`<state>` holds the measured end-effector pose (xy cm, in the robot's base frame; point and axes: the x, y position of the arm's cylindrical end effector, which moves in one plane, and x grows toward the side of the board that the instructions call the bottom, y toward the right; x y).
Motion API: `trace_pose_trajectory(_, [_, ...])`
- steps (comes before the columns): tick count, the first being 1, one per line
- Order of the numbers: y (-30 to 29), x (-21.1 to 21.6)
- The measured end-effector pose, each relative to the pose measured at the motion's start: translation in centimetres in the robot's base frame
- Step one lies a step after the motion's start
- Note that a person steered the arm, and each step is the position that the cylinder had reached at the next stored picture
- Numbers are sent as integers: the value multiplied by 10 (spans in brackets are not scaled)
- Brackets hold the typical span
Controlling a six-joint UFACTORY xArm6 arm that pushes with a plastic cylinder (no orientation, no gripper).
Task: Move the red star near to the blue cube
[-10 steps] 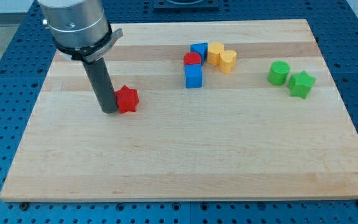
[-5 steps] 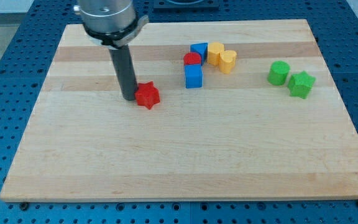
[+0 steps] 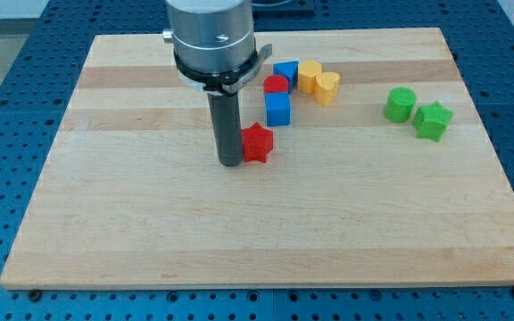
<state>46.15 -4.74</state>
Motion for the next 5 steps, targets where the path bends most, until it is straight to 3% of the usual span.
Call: trace_pose_trajectory(5, [51, -15])
